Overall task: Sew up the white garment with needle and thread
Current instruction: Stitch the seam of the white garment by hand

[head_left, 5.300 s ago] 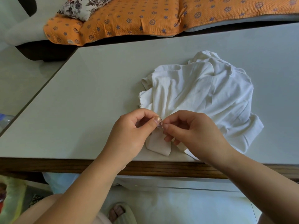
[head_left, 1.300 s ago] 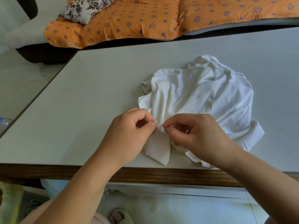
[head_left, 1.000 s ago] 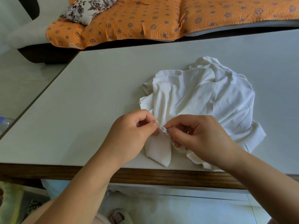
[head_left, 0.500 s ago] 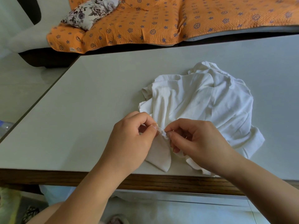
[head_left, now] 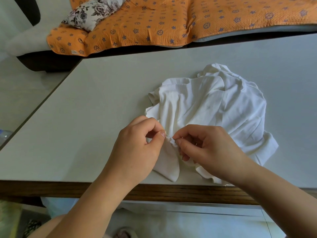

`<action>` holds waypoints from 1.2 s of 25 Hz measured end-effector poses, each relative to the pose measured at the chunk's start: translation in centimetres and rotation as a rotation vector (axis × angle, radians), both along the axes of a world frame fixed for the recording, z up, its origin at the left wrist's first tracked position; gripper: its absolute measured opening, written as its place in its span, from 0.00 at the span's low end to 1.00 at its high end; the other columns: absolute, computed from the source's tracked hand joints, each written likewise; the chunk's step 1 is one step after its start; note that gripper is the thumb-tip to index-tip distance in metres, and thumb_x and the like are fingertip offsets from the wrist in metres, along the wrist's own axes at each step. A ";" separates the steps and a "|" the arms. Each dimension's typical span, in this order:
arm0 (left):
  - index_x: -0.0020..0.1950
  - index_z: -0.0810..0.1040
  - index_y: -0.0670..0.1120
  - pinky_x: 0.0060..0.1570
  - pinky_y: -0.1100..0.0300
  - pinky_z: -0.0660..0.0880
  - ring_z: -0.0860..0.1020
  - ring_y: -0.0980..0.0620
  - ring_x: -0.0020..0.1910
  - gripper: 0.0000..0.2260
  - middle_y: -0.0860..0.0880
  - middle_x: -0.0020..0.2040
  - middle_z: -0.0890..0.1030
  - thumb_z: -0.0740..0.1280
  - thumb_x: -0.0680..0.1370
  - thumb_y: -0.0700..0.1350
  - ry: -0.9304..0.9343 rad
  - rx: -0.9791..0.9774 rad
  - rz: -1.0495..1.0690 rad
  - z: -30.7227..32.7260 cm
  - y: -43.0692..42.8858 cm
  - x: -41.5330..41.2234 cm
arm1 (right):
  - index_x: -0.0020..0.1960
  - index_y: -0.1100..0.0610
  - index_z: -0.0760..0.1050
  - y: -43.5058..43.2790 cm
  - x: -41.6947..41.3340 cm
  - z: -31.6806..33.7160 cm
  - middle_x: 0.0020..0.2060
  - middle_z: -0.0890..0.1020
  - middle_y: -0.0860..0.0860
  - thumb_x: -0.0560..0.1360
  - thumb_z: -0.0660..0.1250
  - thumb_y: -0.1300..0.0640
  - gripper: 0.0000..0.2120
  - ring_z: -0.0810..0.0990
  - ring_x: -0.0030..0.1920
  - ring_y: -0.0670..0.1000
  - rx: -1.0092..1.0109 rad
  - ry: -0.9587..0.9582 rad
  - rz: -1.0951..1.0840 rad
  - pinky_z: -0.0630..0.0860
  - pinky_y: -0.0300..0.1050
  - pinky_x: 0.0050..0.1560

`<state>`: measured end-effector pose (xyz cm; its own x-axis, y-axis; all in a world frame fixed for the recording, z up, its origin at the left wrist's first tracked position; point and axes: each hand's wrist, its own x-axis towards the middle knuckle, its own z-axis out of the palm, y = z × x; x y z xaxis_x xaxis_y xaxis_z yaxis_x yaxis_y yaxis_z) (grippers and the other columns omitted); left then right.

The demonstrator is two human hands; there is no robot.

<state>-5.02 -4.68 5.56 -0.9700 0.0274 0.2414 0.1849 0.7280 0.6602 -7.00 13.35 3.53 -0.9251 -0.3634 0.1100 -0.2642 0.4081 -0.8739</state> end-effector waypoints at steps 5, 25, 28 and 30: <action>0.38 0.77 0.49 0.40 0.69 0.71 0.77 0.57 0.43 0.08 0.56 0.41 0.76 0.66 0.77 0.41 0.054 -0.048 -0.012 -0.2 0.0 0.1 | 0.44 0.46 0.81 0.0 0.1 0.2 0.31 0.83 0.46 0.76 0.67 0.58 0.09 0.83 0.33 0.46 -0.001 0.017 -0.001 0.81 0.49 0.41; 0.33 0.79 0.51 0.41 0.58 0.69 0.81 0.54 0.42 0.08 0.50 0.38 0.81 0.68 0.73 0.43 -0.507 0.723 -0.042 0.8 -0.1 -0.5 | 0.43 0.57 0.80 0.2 0.0 0.3 0.29 0.82 0.53 0.78 0.65 0.65 0.08 0.81 0.31 0.48 -0.292 -0.273 0.035 0.76 0.38 0.34; 0.35 0.79 0.48 0.38 0.60 0.69 0.80 0.54 0.41 0.13 0.48 0.38 0.81 0.64 0.78 0.37 -0.552 0.821 -0.041 0.8 0.0 -0.5 | 0.45 0.61 0.79 0.2 0.0 0.4 0.29 0.81 0.52 0.79 0.64 0.66 0.07 0.79 0.29 0.46 -0.346 -0.316 0.049 0.75 0.36 0.33; 0.35 0.79 0.47 0.38 0.61 0.70 0.80 0.54 0.40 0.12 0.47 0.38 0.80 0.64 0.77 0.37 -0.562 0.872 -0.042 0.9 0.0 -0.5 | 0.45 0.62 0.79 0.2 -0.1 0.5 0.29 0.81 0.53 0.79 0.64 0.66 0.06 0.79 0.29 0.46 -0.377 -0.336 0.051 0.75 0.36 0.32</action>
